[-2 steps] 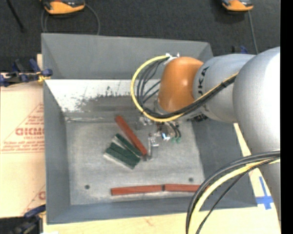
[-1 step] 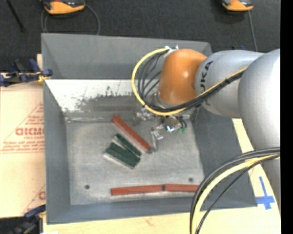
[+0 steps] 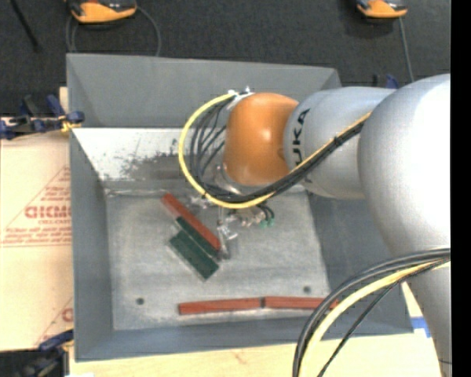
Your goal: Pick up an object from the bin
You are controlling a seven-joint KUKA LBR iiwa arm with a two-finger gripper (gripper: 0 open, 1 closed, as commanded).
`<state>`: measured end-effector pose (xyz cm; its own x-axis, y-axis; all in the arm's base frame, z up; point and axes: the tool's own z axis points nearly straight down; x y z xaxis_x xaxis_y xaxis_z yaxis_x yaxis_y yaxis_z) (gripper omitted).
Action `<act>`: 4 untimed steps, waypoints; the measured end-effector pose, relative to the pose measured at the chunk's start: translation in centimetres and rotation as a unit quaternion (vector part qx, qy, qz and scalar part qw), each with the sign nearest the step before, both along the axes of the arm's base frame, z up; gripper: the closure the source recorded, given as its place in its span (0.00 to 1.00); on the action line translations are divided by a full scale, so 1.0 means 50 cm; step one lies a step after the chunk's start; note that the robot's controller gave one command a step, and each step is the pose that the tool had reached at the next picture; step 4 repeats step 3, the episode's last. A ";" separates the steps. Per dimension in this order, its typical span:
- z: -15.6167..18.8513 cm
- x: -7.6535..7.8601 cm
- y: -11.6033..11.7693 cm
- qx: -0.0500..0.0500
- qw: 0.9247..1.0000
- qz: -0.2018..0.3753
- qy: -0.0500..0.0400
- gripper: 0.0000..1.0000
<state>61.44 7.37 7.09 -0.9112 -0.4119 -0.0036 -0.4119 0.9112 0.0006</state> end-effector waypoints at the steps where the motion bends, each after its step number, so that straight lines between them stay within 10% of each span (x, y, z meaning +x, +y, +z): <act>1: 0.000 -0.074 0.082 0.001 0.991 -0.136 0.001 0.00; 2: 0.001 -0.070 0.077 0.000 0.991 -0.135 -0.001 1.00; 3: 0.314 -0.062 0.076 0.000 0.999 -0.040 -0.005 1.00; 4: 0.314 -0.062 0.076 0.000 0.999 -0.040 -0.005 1.00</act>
Offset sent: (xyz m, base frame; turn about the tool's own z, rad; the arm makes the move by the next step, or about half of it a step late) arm -0.0369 0.0390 -0.0009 0.2752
